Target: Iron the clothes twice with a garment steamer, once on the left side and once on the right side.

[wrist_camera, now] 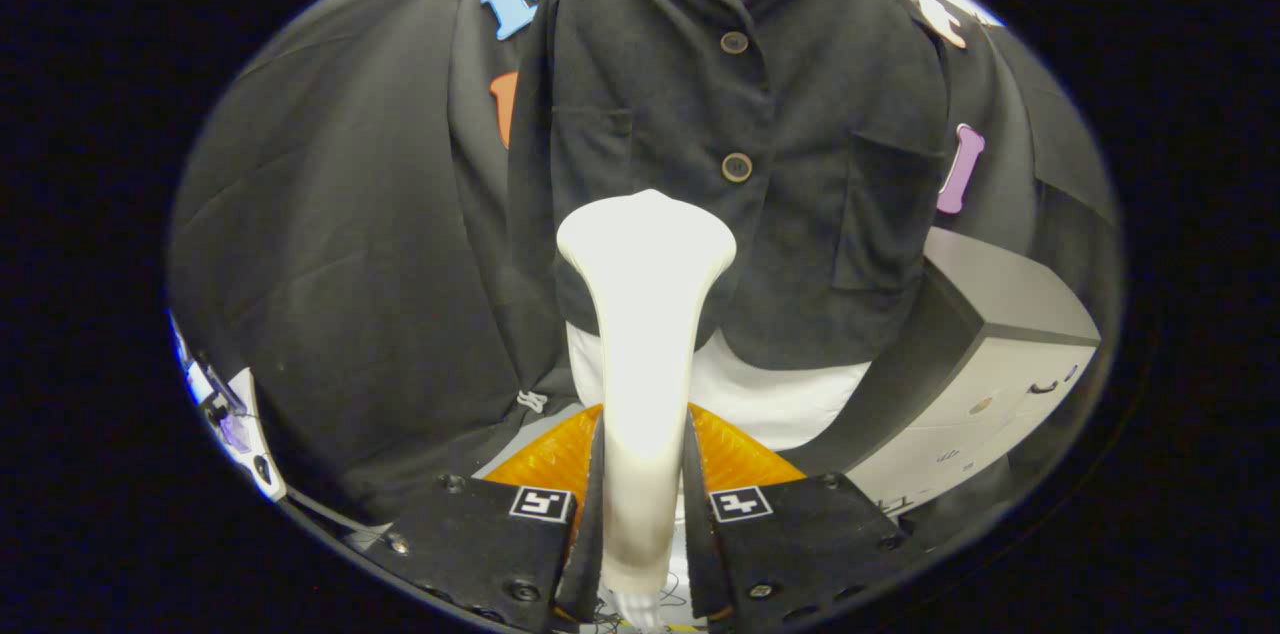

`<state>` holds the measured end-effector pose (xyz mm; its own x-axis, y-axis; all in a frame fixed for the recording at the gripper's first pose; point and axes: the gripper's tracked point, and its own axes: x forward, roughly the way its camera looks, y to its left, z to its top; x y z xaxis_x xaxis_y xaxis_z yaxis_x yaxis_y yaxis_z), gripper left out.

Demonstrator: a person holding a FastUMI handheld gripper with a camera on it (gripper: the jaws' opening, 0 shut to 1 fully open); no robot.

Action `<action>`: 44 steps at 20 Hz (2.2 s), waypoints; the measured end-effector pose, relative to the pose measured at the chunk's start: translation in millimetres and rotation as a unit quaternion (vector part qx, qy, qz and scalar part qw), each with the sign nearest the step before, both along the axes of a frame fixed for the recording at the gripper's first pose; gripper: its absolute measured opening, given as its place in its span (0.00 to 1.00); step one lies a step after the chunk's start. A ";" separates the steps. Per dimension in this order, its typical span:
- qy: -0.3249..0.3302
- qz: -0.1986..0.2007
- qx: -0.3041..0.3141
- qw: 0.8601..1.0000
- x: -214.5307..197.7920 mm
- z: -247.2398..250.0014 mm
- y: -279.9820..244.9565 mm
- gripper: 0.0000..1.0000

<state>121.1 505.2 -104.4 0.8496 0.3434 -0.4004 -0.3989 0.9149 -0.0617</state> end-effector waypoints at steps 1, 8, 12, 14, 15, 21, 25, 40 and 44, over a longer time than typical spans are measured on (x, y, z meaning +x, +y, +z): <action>-0.003 -0.001 0.003 1.000 -1.8 7.4 -6.3 0.37; -0.028 -0.015 0.035 0.999 -12.1 60.9 -63.4 0.37; -0.044 -0.026 0.049 0.997 -14.2 85.9 -110.5 0.37; -0.049 -0.033 0.053 0.997 -17.3 97.7 -135.9 0.37; -0.051 -0.036 0.054 0.997 -19.9 101.4 -154.0 0.37; -0.071 -0.050 0.067 0.994 -38.1 120.1 -261.5 0.37; -0.085 -0.070 0.079 0.991 -50.7 125.9 -330.5 0.37; -0.091 -0.128 0.094 0.983 -62.7 114.4 -471.3 0.37; -0.099 -0.134 0.096 0.981 -70.0 118.1 -480.8 0.37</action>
